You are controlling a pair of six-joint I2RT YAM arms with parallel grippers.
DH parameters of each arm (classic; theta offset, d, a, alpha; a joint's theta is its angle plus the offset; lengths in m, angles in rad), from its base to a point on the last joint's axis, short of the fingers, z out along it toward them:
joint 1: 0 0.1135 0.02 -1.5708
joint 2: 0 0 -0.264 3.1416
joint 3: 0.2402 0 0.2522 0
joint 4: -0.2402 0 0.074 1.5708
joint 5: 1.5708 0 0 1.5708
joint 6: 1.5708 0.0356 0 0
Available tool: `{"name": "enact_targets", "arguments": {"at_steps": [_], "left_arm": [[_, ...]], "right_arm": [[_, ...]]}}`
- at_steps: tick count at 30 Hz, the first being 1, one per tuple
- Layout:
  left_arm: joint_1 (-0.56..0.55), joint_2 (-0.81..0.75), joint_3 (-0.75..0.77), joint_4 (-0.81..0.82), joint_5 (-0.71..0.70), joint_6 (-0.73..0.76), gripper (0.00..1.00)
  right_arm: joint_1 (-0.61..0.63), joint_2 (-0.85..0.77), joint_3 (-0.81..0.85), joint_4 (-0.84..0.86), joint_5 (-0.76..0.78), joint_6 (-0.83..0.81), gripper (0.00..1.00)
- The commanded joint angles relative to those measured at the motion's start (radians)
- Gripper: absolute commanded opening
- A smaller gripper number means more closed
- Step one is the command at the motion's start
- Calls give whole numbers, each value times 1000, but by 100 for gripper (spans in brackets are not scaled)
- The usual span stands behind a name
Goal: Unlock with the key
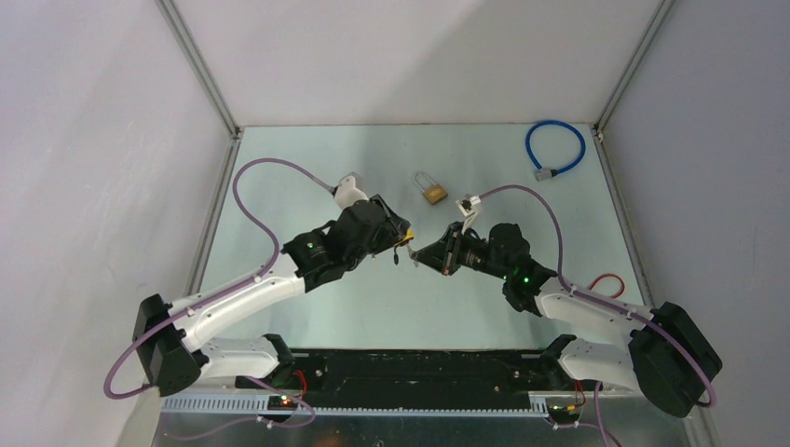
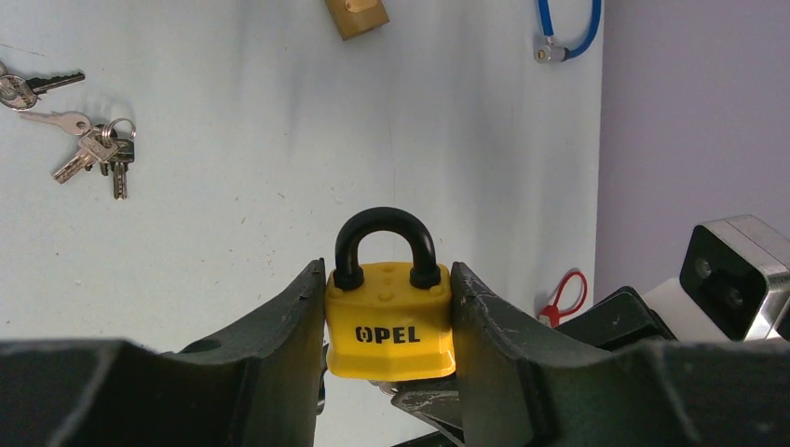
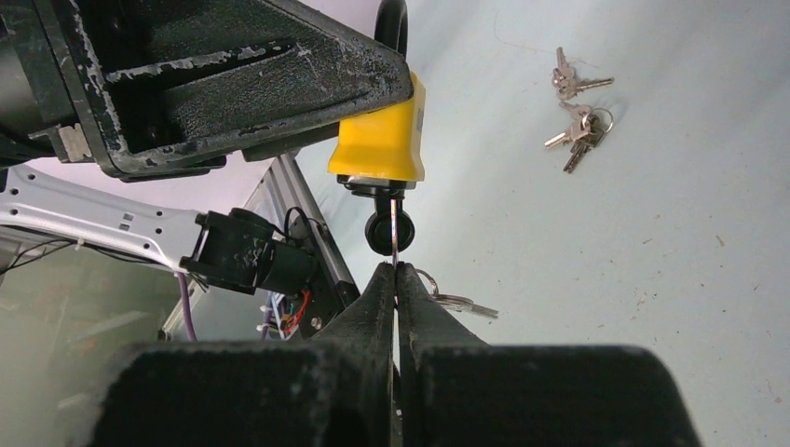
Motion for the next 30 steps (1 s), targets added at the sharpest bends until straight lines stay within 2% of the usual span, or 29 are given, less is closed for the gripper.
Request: {"name": "enact_targets", "arguments": {"at_steps": [1,7,23,30], "left_arm": [[-11,-47,0,67,-5,-9,0],[-11,-61,-17,74,-1,-12,0],[-11,-65,-32,83,-1,-19,0],[-10,-74,-34,84,-2,-21,0]], "right_arm": [[-8,-1,44,75,21,-41,0],[-11,-19,36,108,2,-100,0],[-36,-17,27,203,-112,-84,0],[-39,-18,27,159,-49,-44,0]]}}
